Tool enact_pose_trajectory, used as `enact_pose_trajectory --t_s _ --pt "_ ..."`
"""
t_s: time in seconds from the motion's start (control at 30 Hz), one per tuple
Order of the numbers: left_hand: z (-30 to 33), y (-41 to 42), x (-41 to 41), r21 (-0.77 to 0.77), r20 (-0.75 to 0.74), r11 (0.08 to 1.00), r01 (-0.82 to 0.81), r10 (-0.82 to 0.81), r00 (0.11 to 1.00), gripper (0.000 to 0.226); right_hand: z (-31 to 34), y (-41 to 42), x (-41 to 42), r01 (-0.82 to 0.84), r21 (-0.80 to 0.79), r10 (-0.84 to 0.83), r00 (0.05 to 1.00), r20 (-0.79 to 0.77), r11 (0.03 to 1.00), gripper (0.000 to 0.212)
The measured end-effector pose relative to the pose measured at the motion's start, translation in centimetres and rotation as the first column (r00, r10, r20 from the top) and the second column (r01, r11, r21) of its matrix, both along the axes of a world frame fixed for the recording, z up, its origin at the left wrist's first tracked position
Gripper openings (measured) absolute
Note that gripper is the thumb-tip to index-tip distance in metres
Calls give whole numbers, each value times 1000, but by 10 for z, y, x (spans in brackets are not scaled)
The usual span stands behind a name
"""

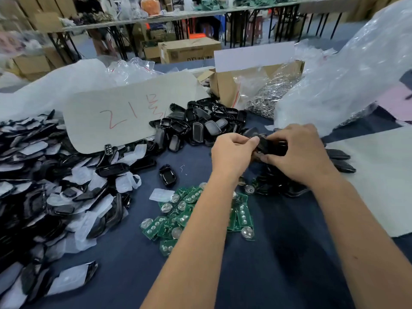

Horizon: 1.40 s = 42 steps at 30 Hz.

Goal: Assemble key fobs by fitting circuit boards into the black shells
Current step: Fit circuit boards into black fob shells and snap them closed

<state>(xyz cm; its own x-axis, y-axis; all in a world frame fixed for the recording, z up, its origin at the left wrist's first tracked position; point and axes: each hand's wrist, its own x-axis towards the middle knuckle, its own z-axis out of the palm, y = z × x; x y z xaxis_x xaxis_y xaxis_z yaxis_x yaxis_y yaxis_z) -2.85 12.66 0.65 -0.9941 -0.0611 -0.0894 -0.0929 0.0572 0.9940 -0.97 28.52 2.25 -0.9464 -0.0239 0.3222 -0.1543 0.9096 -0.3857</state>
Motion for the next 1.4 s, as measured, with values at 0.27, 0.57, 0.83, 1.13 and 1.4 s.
enact_pose_trajectory --t_s 0.27,0.57,0.83,1.13,1.4 --pt "-8 -4 6 -317 -66 946 -64 45 997 15 8 -2 -3 29 -101 -40 993 -114 995 31" --pt "9 -90 12 -761 -197 586 -277 198 960 13 6 -104 -22 -351 -23 346 910 227 936 2" --pt "6 -154 24 -820 102 572 23 106 989 33 12 -152 -16 -630 111 469 673 573 769 31" --pt "-9 -164 36 -539 -91 809 -235 222 971 21 16 -144 -10 -590 -51 490 615 618 805 26" --pt "-19 -152 43 -285 -195 886 -366 320 927 10 12 -143 -10 -604 -17 490 629 604 797 20"
